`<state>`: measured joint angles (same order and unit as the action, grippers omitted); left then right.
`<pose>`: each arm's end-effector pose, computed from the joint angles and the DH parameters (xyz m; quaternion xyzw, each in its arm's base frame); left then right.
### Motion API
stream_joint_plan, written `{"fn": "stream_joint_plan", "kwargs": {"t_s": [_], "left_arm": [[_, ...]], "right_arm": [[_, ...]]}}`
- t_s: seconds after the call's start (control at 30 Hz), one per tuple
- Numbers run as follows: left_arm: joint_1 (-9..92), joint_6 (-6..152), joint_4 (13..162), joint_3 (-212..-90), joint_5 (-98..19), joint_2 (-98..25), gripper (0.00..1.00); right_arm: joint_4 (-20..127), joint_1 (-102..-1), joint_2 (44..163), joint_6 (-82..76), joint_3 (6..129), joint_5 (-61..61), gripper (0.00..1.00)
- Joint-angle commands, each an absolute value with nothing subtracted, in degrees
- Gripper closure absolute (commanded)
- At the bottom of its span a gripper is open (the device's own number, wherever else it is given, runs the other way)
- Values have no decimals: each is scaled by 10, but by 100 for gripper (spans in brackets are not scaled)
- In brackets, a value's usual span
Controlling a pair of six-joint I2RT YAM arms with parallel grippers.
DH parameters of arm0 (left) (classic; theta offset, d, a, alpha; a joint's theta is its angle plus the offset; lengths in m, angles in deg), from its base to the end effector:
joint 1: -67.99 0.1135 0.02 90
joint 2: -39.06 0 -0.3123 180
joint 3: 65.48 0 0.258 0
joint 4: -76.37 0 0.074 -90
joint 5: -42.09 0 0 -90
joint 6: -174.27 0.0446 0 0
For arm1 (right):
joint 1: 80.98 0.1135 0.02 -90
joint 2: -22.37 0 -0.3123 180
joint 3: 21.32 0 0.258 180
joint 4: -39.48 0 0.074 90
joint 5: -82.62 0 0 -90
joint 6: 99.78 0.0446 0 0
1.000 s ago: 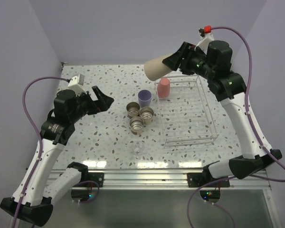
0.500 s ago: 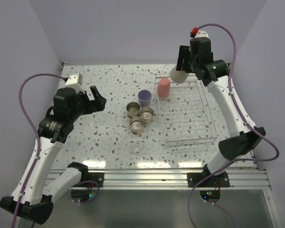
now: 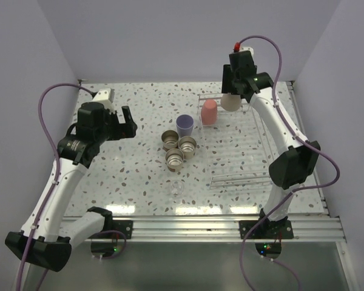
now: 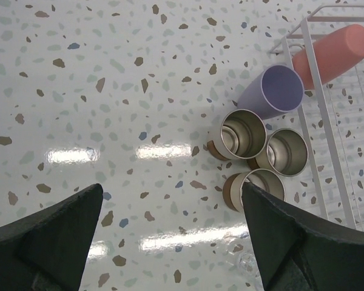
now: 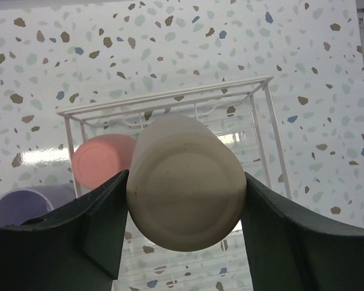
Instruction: Load the cups into the dish rack
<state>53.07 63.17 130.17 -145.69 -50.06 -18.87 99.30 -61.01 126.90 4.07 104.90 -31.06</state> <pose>0.1879 -0.0483 0.4140 -0.0562 0.8707 -0.1354 0.4695 0.4088 0.1295 0.4403 0.0426 0.8837 -0.0520 0.4632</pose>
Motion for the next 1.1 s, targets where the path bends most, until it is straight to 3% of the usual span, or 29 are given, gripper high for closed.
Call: {"fn": "stream_joint_plan", "kwargs": {"t_s": [0.0, 0.73, 1.07], "left_arm": [[544, 655, 1282, -1485, -491, -192, 0], [563, 651, 1294, -1500, -492, -222, 0], [564, 655, 1295, -1513, -489, -233, 0]], "right_arm": [[958, -620, 1277, 40, 1045, -323, 100], [907, -651, 1410, 103, 1042, -230, 100], [898, -651, 1401, 102, 1019, -234, 100]]}}
